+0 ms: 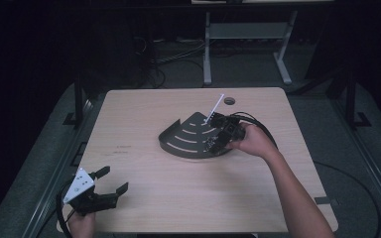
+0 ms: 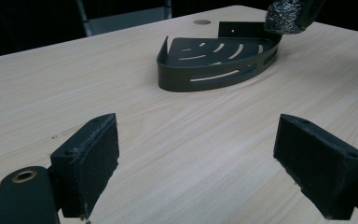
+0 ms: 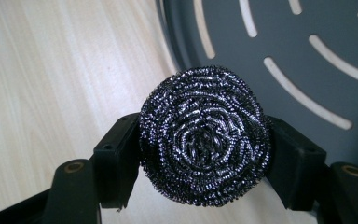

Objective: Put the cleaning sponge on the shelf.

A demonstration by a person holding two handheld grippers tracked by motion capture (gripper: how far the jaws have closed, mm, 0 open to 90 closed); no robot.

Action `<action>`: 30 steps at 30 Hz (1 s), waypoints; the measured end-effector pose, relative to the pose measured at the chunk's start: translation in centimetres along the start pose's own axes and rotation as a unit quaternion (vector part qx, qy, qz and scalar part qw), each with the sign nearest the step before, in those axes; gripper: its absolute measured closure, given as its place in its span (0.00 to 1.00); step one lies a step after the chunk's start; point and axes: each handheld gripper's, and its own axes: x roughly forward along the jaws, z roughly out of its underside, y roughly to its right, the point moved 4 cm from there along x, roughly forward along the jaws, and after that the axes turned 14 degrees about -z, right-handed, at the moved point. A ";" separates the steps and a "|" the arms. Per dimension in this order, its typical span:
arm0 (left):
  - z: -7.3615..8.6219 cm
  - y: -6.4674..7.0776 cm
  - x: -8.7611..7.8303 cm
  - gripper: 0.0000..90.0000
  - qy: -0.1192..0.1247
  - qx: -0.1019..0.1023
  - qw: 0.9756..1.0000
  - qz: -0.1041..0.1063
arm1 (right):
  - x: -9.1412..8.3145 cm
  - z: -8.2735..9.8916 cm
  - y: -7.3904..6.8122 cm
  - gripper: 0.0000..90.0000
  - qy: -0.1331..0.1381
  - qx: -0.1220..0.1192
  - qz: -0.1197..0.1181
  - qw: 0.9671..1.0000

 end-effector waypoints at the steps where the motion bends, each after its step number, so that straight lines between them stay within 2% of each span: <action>1: 0.0 0.0 0.0 0.15 0.000 -0.001 1.000 0.000 | 0.1 -0.2 0.1 0.36 -0.003 0.000 0.001 1.000; 6: 0.0 0.0 0.0 0.15 0.001 -0.001 1.000 0.001 | 0.2 -0.9 0.8 0.36 0.003 0.003 -0.002 1.000; 13: 0.0 0.0 0.0 0.15 0.000 0.000 1.000 0.001 | 0.1 -1.7 1.9 0.36 0.001 0.013 0.009 1.000; 15: 0.0 0.0 0.0 0.15 0.002 -0.003 1.000 0.000 | 0.0 -2.1 2.3 0.36 0.016 0.017 0.001 1.000; 17: 0.0 -0.1 -0.1 0.15 0.001 -0.004 1.000 0.000 | 0.0 -2.2 2.6 0.36 0.011 0.022 0.007 1.000; 27: 0.0 -0.1 -0.1 0.15 0.002 -0.004 1.000 0.000 | 0.8 -2.8 4.0 0.36 0.008 0.041 0.009 0.999; 30: 0.0 -0.1 -0.1 0.15 0.002 -0.005 1.000 0.001 | 1.1 -2.9 4.5 0.41 0.011 0.047 0.009 0.999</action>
